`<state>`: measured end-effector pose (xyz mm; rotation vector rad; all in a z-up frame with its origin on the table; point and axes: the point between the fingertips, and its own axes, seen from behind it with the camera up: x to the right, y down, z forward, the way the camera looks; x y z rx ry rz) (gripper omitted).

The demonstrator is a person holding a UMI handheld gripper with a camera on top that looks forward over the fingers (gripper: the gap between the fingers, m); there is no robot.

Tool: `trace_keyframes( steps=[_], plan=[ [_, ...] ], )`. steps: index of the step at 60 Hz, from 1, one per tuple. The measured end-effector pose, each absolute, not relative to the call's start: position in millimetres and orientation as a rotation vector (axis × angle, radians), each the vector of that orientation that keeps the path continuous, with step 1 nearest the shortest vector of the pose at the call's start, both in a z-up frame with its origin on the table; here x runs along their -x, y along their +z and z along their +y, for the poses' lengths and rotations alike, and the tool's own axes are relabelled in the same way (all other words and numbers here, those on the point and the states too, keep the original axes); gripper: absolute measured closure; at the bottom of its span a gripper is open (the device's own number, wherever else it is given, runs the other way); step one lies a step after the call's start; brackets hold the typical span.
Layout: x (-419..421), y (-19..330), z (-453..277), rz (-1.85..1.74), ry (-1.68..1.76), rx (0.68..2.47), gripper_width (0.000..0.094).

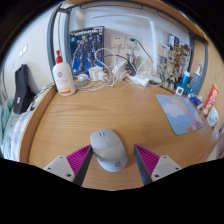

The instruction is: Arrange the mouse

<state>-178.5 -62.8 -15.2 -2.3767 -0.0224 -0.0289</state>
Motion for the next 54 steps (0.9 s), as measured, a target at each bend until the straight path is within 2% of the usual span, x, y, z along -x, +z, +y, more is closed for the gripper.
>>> trace_keyframes(
  steps=[11, 19, 27, 35, 38, 39, 40, 44, 54],
  plan=[
    [177, -16, -42, 0.036, -0.04, 2.372, 0.0129],
    [175, -16, -33, 0.069, -0.049, 2.371, 0.0185],
    [182, -17, -31, 0.072, -0.026, 2.378, 0.0341],
    [184, -18, -33, 0.07, -0.046, 2.384, 0.0405],
    [182, -18, -34, 0.059, -0.066, 2.392, 0.049],
    [181, -18, -34, 0.059, -0.072, 2.394, 0.0481],
    [181, -18, -34, 0.064, -0.074, 2.393, 0.0521],
    [181, -18, -34, 0.085, -0.081, 2.394, 0.0587],
    [182, -17, -33, 0.039, -0.058, 2.407, 0.0608]
  ],
)
